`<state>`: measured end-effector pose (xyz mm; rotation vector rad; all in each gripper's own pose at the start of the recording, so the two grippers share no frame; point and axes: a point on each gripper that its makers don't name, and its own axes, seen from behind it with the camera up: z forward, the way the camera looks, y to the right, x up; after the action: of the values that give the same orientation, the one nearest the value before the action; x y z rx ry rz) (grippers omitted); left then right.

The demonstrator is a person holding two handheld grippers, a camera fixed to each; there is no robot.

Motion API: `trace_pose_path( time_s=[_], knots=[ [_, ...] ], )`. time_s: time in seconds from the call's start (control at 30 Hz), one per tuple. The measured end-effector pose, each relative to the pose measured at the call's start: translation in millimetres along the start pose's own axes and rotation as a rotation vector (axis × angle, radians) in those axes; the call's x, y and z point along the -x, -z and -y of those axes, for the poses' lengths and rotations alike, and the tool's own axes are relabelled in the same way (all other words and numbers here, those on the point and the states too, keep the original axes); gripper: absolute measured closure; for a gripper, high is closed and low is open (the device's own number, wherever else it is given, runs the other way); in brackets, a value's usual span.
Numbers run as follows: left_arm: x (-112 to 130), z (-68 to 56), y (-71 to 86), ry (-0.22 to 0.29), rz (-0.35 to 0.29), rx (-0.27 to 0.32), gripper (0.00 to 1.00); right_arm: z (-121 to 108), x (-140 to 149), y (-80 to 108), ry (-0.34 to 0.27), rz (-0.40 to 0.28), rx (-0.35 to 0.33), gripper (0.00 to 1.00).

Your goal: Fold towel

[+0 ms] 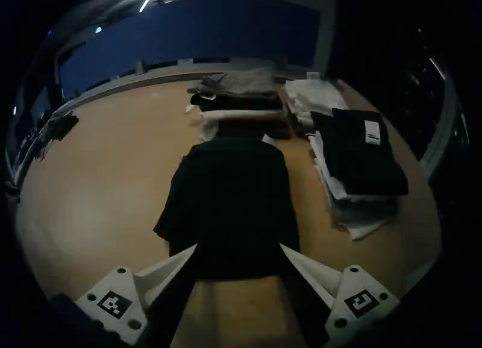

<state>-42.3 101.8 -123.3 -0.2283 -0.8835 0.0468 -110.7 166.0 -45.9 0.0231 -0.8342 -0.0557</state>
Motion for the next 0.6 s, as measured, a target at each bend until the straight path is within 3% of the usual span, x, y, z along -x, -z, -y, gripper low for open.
trace_pose_path(
  time_s=[0.2, 0.6],
  knots=[
    [1, 1.6, 0.2, 0.005, -0.001, 0.001, 0.04, 14, 8, 8.4, -0.005, -0.003, -0.02, 0.15],
    [2, 0.7, 1.4, 0.002, -0.001, 0.002, 0.04, 19, 26, 1.8, 0.005, 0.04, -0.01, 0.14]
  ],
)
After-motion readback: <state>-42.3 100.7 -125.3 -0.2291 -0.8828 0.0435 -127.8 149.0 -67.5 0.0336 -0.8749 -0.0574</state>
